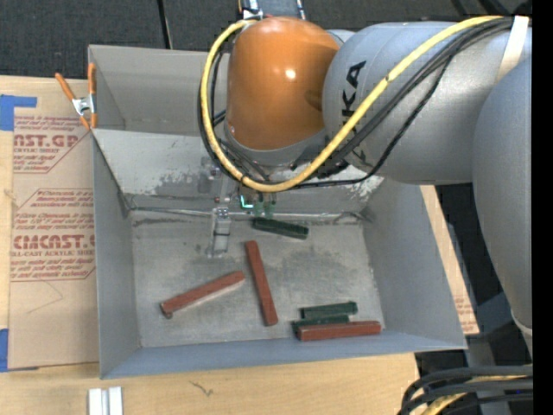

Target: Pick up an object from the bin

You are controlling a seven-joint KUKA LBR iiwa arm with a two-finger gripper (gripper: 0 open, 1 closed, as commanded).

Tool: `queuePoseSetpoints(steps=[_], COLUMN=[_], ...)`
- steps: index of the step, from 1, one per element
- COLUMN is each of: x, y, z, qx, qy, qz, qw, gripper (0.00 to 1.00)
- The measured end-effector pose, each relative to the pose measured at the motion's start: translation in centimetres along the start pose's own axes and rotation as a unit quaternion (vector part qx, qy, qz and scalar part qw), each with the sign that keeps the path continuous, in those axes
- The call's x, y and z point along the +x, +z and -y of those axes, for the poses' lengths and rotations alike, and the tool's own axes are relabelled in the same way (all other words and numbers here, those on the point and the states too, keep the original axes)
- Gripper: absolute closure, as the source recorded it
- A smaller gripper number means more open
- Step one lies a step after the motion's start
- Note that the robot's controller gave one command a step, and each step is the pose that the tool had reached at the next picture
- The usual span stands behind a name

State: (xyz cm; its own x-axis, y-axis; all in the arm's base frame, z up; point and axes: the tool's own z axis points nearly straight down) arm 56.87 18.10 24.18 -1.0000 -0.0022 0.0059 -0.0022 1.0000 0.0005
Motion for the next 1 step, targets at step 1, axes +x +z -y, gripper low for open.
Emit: queuePoseSetpoints(steps=[1], x=[-0.18], y=[-0.46], z=[0.11], qx=[0.000], qy=[0.001], qz=[0.0039], qw=[1.0000], gripper=[0.00])
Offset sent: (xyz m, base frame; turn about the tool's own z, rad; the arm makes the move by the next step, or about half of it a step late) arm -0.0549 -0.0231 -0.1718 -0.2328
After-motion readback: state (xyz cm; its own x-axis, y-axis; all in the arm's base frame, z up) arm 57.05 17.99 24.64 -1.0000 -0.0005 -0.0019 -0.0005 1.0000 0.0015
